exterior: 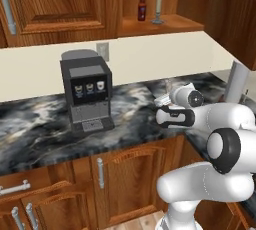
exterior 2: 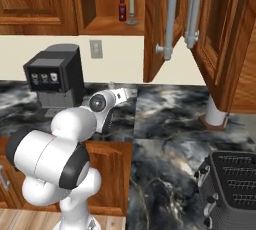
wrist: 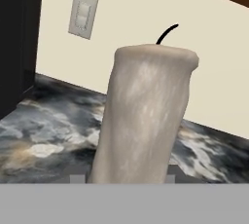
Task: Pick the candle and candle from the dining table and place them in the open cabinet. Close the cabinet after placing the objects.
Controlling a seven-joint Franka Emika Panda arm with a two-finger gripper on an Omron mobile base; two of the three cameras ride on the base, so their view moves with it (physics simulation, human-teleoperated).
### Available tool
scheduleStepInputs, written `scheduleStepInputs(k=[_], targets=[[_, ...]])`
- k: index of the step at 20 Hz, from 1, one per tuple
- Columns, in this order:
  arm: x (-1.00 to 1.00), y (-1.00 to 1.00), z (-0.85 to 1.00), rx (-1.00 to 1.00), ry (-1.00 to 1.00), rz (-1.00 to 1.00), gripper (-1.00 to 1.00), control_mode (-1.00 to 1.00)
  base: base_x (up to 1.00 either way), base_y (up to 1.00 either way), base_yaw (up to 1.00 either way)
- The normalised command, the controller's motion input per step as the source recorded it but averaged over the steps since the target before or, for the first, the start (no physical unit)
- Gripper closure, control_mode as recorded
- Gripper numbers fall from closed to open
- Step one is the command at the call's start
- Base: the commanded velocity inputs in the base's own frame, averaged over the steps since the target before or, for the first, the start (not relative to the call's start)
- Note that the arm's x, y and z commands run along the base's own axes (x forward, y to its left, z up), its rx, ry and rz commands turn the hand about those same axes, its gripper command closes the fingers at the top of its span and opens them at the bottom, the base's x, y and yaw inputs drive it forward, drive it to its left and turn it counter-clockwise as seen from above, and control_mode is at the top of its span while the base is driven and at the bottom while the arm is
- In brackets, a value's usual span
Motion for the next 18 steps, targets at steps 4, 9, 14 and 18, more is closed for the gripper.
scheduleStepInputs(k=[4,9,14,18], targets=[[0.0,0.0,0.0,0.0,0.0,0.0,1.0,1.0,0.47,-0.07,0.0],[0.0,0.0,0.0,0.0,0.0,0.0,1.0,1.0,0.5,-0.06,0.0],[0.0,0.0,0.0,0.0,0.0,0.0,1.0,1.0,0.51,-0.03,0.0],[0.0,0.0,0.0,0.0,0.0,0.0,1.0,1.0,0.51,-0.01,0.0]])
